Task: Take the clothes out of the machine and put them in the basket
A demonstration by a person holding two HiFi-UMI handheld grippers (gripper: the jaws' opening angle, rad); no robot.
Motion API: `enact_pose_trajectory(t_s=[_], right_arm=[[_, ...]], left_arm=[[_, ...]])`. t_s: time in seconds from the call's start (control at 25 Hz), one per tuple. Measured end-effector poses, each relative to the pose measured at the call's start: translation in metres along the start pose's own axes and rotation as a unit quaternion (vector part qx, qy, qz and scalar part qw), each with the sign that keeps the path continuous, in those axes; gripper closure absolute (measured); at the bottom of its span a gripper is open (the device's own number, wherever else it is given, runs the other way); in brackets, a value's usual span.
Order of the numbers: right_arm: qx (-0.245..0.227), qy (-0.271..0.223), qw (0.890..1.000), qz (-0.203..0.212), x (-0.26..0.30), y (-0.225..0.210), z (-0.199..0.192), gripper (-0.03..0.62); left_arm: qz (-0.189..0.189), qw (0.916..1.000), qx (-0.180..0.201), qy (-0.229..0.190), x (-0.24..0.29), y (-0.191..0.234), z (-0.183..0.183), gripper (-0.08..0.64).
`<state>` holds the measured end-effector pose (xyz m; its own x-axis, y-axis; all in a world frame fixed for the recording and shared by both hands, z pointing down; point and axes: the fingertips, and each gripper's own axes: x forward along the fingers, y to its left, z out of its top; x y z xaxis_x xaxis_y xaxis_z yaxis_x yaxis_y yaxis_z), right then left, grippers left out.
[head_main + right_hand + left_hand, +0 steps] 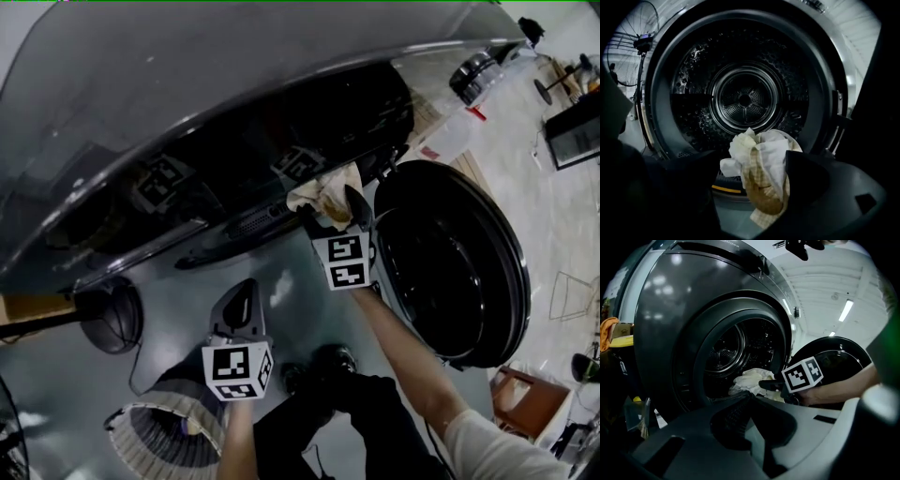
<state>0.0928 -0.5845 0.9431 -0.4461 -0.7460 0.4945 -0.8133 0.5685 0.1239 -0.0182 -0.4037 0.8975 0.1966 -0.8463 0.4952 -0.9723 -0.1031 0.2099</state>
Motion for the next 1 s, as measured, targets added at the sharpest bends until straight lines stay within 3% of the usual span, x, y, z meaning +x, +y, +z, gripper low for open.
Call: enact_pose_trajectory(t_s=[0.4,0.68,1.0], right_arm=[[0.008,0.058,0.998,-0.027,0.061,-0.012,-0.043,0.166],[0.01,0.076,0.997,-0.013,0.053,-0.007,-0.044,0.396],[0.018,0.071,0.997,0.013,0.007,0.006,-0.008,0.431]], left_arm=[[0.005,0.9998,0.009,-0.016,0.021,0.016,-0.007,0.543],[0.008,0.9998,0.007,-0.015,0.009,0.014,-0.013,0.543],[0.018,0.9998,-0.009,-0.004,-0.028,0.012,0.004,0.543]])
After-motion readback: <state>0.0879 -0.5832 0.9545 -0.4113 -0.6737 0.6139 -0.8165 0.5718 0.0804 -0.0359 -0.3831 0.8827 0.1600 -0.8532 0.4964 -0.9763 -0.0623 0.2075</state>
